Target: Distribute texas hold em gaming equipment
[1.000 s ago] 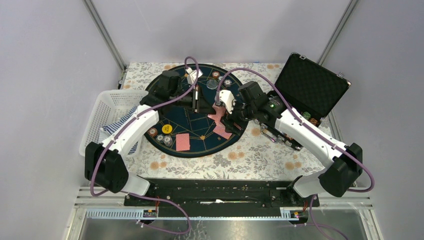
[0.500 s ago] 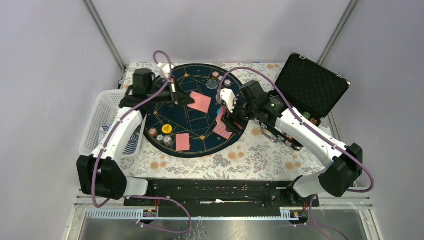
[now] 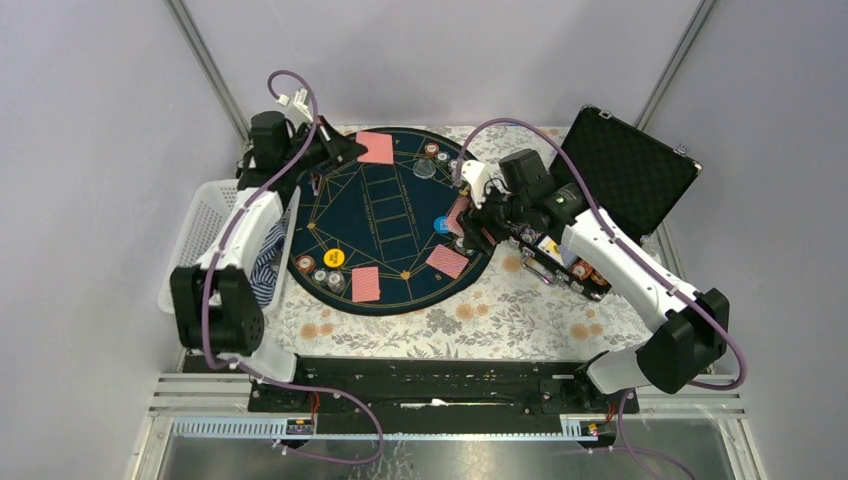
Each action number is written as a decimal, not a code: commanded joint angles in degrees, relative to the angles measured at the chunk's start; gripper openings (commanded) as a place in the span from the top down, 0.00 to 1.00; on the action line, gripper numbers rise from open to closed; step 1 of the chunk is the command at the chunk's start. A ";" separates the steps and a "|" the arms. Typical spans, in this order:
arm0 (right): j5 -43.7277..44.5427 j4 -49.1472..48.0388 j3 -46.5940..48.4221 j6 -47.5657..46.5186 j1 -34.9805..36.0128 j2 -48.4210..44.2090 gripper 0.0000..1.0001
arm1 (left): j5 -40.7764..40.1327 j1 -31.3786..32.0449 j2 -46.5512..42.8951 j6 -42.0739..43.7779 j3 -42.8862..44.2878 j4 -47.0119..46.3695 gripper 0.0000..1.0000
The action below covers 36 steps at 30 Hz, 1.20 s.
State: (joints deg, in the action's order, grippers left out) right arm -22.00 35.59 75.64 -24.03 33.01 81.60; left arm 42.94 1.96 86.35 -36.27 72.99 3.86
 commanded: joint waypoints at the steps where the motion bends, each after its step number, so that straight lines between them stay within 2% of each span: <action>1: -2.21 -3.23 1.49 1.11 -1.79 -2.32 0.99 | -9.03 0.62 8.26 -9.65 4.49 -17.91 1.00; 8: -1.31 -3.12 1.52 0.93 -2.68 -1.98 0.99 | -16.30 4.16 24.70 -14.49 13.74 -23.66 1.00; 19: -1.16 -3.11 1.56 0.66 -2.86 -0.05 0.99 | -17.72 6.26 49.22 -18.29 33.97 -26.19 1.00; 27: -0.12 -2.65 1.31 0.24 -2.84 0.53 0.98 | -20.24 6.56 59.63 -17.19 45.61 -24.21 1.00; 36: 0.16 -2.63 1.70 0.04 -2.80 1.59 0.99 | -22.17 7.29 64.71 -18.30 48.74 -23.89 1.00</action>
State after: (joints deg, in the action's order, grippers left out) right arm -21.89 35.24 75.64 -23.59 30.59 83.13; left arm 22.37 8.56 149.36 -54.30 118.54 -17.67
